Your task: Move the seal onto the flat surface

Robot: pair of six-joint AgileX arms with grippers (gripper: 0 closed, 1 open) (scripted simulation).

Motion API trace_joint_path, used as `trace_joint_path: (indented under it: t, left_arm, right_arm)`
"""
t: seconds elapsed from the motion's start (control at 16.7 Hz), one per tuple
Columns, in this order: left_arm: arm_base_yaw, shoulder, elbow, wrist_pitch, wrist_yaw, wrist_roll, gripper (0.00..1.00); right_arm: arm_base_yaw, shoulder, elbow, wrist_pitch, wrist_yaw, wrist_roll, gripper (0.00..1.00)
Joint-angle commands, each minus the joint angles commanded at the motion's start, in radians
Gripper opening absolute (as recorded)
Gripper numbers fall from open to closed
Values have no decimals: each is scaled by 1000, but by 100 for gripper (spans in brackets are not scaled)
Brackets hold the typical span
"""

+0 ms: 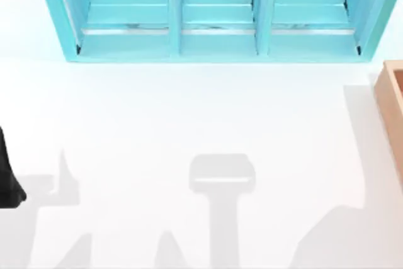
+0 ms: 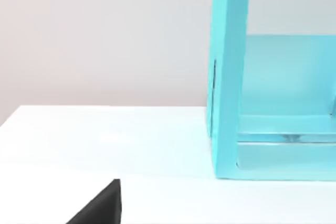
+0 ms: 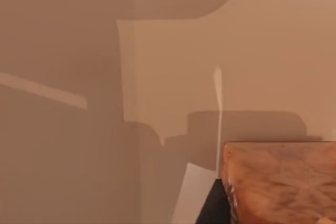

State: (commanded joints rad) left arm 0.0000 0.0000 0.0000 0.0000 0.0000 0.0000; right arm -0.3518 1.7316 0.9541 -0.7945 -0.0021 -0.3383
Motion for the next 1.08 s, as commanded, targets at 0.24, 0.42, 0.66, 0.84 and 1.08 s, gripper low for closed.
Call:
trace_joint_path:
  t: [0.24, 0.42, 0.66, 0.84, 1.08]
  left_arm:
    - [0, 0, 0, 0, 0, 0, 100]
    - [0, 0, 0, 0, 0, 0, 100]
    - [0, 0, 0, 0, 0, 0, 100]
    - [0, 0, 0, 0, 0, 0, 100]
    - [0, 0, 0, 0, 0, 0, 100]
  right_arm:
    - [0, -1, 1, 0, 0, 1, 0]
    - [16, -16, 25, -33, 7, 26, 0]
    - [109, -68, 140, -167, 23, 139, 0]
    - [217, -107, 237, -294, 28, 254, 0]
    - [376, -146, 347, -456, 16, 400, 0]
